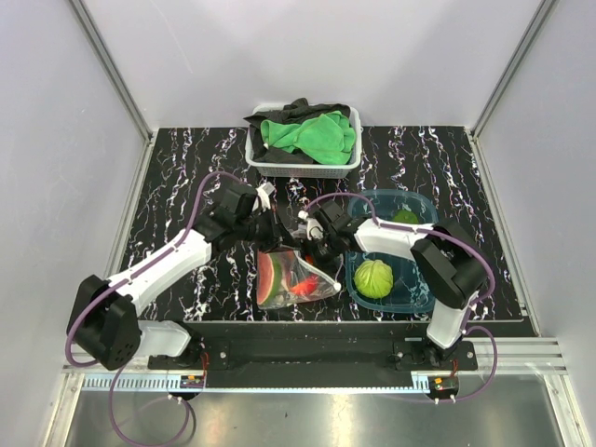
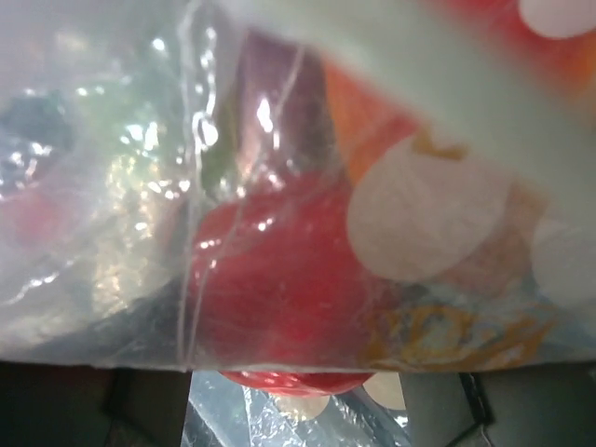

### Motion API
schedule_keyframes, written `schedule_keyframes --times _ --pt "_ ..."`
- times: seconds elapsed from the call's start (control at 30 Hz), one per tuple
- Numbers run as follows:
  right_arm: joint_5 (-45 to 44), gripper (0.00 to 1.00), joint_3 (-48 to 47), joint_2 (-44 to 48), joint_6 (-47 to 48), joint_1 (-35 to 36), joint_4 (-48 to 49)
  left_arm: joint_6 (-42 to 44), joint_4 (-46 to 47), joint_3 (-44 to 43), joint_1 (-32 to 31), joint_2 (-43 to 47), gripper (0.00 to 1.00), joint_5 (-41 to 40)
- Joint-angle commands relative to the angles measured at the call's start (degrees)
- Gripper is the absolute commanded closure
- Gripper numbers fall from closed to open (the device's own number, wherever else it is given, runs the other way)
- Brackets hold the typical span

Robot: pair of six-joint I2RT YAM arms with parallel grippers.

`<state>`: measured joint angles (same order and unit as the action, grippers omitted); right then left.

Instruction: Open the zip-top bag and remove the fake food

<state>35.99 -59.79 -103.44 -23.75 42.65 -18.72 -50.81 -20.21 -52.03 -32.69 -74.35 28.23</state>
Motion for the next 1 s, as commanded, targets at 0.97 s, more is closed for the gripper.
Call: schedule_keyframes --times 0.97 --pt "-26.92 0.54 -20.46 20.02 0.02 -2.04 -30.14 12.93 -9.5 3.34 2.28 12.65 1.0 -2.22"
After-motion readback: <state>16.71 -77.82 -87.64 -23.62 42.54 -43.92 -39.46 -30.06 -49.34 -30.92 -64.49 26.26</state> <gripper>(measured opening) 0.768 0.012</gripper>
